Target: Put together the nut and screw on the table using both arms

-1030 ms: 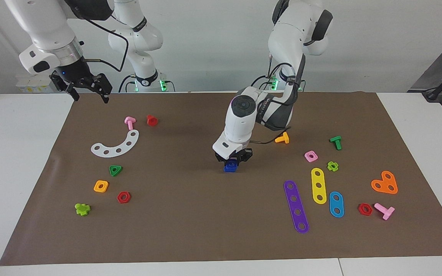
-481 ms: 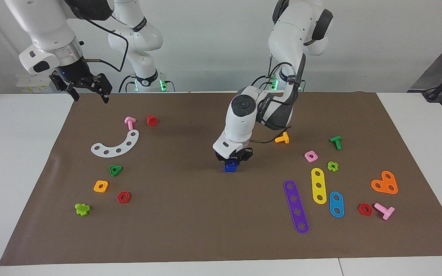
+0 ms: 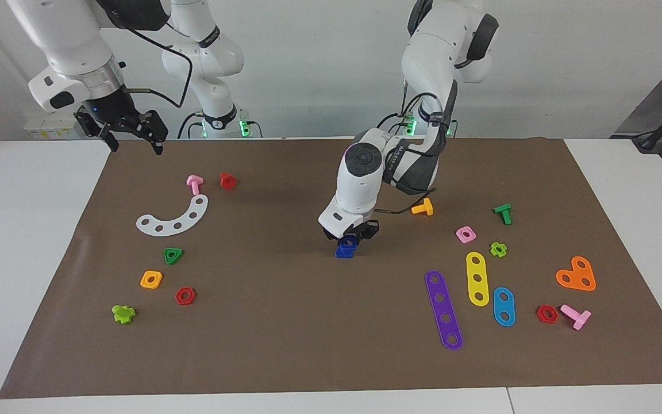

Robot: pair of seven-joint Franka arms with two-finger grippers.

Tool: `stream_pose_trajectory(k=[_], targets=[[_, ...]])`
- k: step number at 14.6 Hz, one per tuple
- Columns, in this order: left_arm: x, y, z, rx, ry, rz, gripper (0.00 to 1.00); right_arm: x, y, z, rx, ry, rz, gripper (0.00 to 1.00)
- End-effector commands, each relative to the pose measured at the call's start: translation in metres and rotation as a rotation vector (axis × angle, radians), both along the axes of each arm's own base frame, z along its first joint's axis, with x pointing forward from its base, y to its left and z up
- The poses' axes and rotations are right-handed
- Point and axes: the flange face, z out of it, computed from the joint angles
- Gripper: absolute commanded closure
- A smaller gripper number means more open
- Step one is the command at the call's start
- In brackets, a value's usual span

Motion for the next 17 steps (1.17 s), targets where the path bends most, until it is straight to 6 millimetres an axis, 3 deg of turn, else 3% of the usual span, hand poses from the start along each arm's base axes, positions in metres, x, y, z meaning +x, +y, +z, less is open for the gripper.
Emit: stream_pose_trajectory(k=[1,8,17], targets=[[0.002,-0.006,-0.001,0.008,0.014,0.025,0.78,-0.006,-0.001,0.004,0.009,0.004,0.02,0.0],[0.009,-0.01,0.012,0.01,0.029,0.034,0.78,-0.006,-0.001,0.004,0.009,0.004,0.02,0.0],[0.008,-0.01,-0.005,-0.013,0.0,0.043,0.8,-0.006,-0.001,0.004,0.009,0.004,0.02,0.0]])
